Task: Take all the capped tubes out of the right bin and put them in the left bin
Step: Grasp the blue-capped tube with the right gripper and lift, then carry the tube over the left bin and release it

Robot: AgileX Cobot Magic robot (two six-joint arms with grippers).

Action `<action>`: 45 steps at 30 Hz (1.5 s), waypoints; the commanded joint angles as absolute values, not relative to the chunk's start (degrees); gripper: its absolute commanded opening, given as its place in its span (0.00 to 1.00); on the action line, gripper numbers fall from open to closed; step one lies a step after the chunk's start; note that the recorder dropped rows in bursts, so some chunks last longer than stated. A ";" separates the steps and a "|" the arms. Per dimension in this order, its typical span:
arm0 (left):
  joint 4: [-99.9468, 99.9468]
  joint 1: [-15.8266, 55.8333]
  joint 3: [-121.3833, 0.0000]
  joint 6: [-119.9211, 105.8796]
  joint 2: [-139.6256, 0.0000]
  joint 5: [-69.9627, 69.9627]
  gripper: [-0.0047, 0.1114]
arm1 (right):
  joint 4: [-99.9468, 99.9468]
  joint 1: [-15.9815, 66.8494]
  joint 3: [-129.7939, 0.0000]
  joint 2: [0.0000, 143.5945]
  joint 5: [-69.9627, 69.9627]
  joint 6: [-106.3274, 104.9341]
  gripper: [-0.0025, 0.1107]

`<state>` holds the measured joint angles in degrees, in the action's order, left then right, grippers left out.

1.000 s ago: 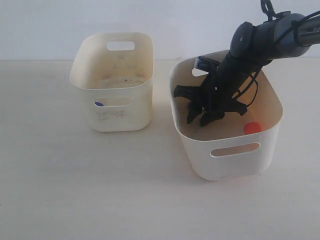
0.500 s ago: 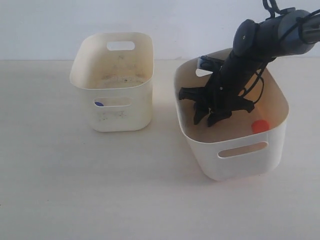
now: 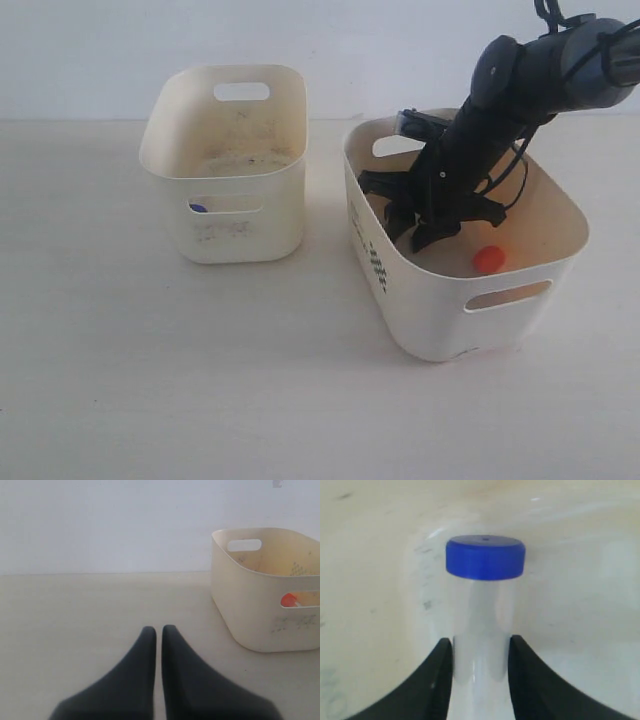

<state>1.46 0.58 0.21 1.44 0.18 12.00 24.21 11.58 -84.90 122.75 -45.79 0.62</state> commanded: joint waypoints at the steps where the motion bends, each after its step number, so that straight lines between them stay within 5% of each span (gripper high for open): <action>1: 1.10 0.56 0.00 1.99 0.00 11.60 0.08 | 25.27 11.21 -84.65 121.81 -46.02 0.00 0.02; 39: 1.10 0.56 0.00 1.99 0.00 11.60 0.08 | 10.26 8.48 -84.65 98.28 -43.70 1.90 0.02; 45: 1.10 0.56 0.00 1.99 0.00 11.60 0.08 | 42.89 10.30 -84.65 94.21 -35.08 -15.07 0.02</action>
<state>1.46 0.58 0.21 1.44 0.18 12.00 32.80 9.14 -84.76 94.44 -38.44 -8.61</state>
